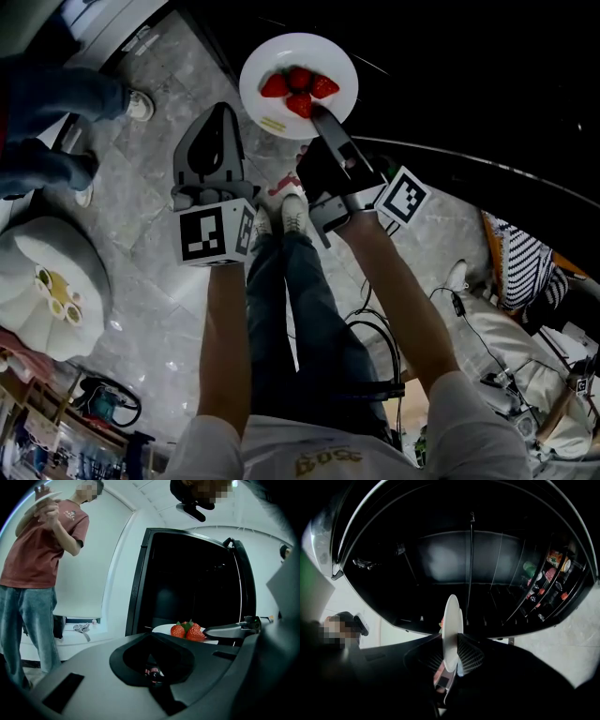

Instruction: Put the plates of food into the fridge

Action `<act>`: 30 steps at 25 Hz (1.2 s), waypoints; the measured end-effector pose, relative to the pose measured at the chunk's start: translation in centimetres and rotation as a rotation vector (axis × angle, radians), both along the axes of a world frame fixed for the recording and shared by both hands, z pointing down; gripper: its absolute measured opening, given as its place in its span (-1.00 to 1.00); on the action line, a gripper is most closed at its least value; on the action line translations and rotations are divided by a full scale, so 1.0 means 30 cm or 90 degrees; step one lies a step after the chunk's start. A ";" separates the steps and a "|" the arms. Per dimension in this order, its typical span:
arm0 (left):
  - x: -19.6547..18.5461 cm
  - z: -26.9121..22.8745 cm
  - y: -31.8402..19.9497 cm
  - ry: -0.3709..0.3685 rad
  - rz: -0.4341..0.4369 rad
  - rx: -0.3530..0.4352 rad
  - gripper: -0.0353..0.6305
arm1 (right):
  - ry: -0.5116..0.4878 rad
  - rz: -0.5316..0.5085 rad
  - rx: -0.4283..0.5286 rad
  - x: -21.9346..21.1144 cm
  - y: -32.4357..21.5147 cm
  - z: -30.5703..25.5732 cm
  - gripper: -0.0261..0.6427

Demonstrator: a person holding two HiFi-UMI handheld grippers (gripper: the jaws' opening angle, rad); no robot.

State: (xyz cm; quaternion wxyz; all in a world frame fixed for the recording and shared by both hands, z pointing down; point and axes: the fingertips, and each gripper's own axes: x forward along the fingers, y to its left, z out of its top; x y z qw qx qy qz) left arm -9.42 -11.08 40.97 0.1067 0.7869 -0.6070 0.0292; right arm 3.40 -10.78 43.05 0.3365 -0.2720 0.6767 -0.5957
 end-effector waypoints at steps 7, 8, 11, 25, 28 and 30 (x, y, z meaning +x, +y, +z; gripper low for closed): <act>0.019 0.025 -0.030 0.005 0.010 -0.007 -0.88 | -0.001 0.004 -0.006 -0.017 -0.027 0.019 -0.71; 0.021 0.027 -0.032 0.006 0.011 -0.007 -0.88 | -0.002 0.006 -0.006 -0.017 -0.031 0.018 -0.71; 0.023 0.033 -0.035 0.006 0.012 -0.008 -0.88 | 0.000 0.010 -0.004 -0.015 -0.038 0.019 -0.71; 0.046 0.045 -0.041 -0.030 0.035 -0.002 -0.88 | 0.004 0.030 0.000 -0.003 -0.066 0.034 -0.71; 0.049 0.047 -0.032 -0.028 0.038 -0.002 -0.88 | 0.006 0.033 0.002 -0.002 -0.068 0.033 -0.71; 0.055 0.047 -0.024 -0.026 0.043 -0.002 -0.88 | 0.003 0.039 0.002 0.001 -0.071 0.028 -0.71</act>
